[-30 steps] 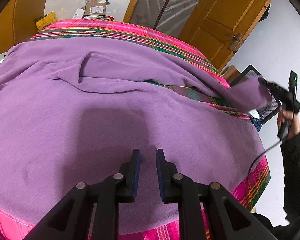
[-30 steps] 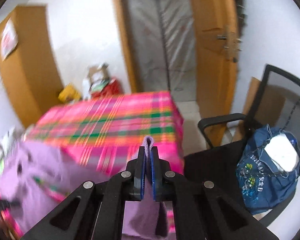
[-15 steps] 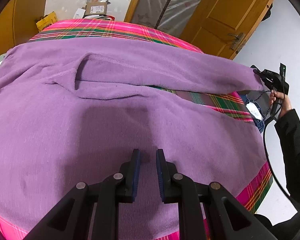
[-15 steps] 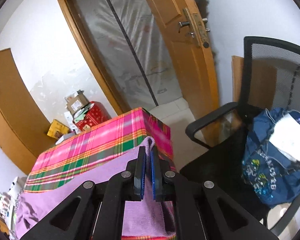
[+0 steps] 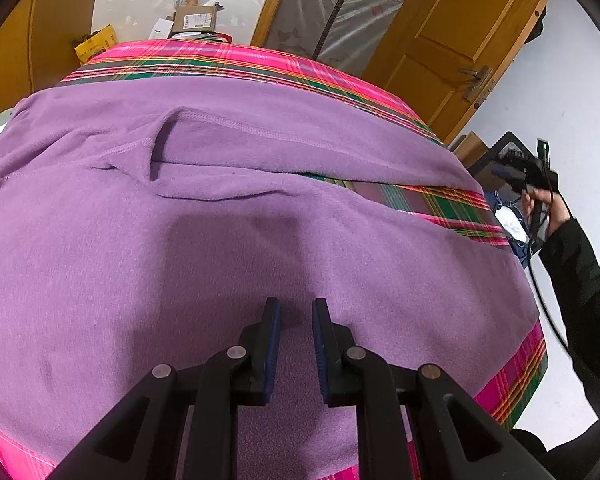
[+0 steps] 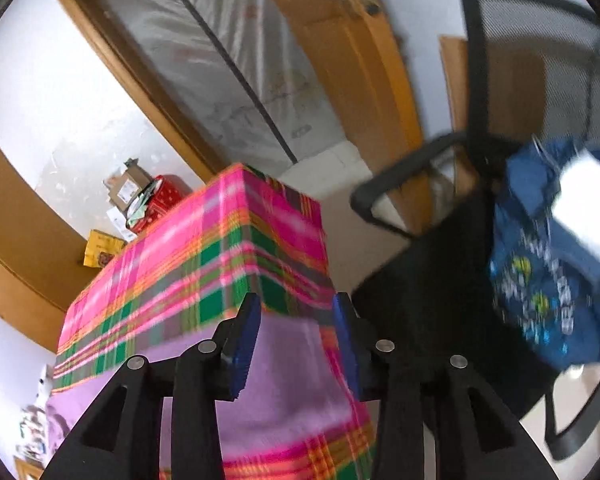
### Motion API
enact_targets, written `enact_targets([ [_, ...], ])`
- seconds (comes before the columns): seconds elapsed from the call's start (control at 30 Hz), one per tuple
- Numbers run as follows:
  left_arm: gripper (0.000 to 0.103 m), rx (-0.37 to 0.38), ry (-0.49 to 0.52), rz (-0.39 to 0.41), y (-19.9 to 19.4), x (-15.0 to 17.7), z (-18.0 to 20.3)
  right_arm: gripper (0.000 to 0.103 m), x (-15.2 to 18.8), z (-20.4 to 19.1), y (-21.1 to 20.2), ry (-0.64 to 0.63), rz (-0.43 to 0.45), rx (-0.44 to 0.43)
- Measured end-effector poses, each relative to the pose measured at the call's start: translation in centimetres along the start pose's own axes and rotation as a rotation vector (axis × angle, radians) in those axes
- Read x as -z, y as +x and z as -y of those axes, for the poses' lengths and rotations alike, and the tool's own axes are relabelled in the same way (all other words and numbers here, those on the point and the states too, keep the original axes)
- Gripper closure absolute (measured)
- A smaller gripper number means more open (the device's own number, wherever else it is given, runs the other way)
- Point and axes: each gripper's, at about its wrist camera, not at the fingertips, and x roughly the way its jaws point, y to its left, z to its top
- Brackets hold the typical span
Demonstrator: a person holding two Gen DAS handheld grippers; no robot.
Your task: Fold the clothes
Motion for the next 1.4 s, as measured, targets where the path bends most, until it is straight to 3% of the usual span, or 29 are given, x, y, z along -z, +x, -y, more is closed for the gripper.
enact_targets([
  [0.1,0.087,0.003,0.0,0.004,0.1,0.0,0.0,0.058,2.5,2.5,0.2,0.109,-0.061,-0.043],
  [0.33,0.087,-0.005,-0.001,0.004,0.1,-0.1,0.1,0.058,7.3,5.5,1.7,0.403,-0.196,-0.281],
  [0.57,0.087,-0.014,-0.011,0.009,0.1,0.0,0.2,0.058,6.2,4.7,3.5,0.47,-0.203,-0.304],
  [0.6,0.087,-0.015,-0.012,0.009,0.1,0.1,0.2,0.061,6.1,4.6,3.7,0.472,-0.197,-0.301],
  [0.7,0.087,-0.017,-0.013,0.009,0.1,0.1,0.3,0.093,5.4,4.2,3.6,0.459,-0.164,-0.282],
  [0.8,0.087,-0.018,-0.012,0.007,0.1,0.1,0.3,0.098,4.2,3.4,2.1,0.42,-0.084,-0.274],
  [1.0,0.087,-0.018,-0.016,0.01,0.1,0.1,0.3,0.098,1.4,1.4,-2.6,0.334,0.075,-0.355],
  [1.1,0.087,-0.015,-0.019,0.014,0.0,0.2,0.3,0.098,1.8,2.7,-1.5,0.354,0.018,-0.273],
  [1.17,0.087,-0.011,-0.023,0.015,0.0,0.3,0.1,0.096,3.3,4.6,0.9,0.425,-0.112,-0.202],
  [1.23,0.087,-0.006,-0.024,0.015,0.0,0.3,0.1,0.092,4.8,5.9,2.5,0.484,-0.201,-0.188],
  [1.27,0.087,-0.005,-0.024,0.014,0.0,0.3,0.0,0.09,5.2,6.2,2.6,0.495,-0.211,-0.179],
  [1.33,0.087,-0.004,-0.023,0.013,0.0,0.2,0.0,0.073,6.0,6.8,2.8,0.514,-0.226,-0.16],
  [1.4,0.087,-0.004,-0.02,0.011,0.0,0.2,0.0,0.067,5.7,7.3,2.0,0.538,-0.197,-0.151],
])
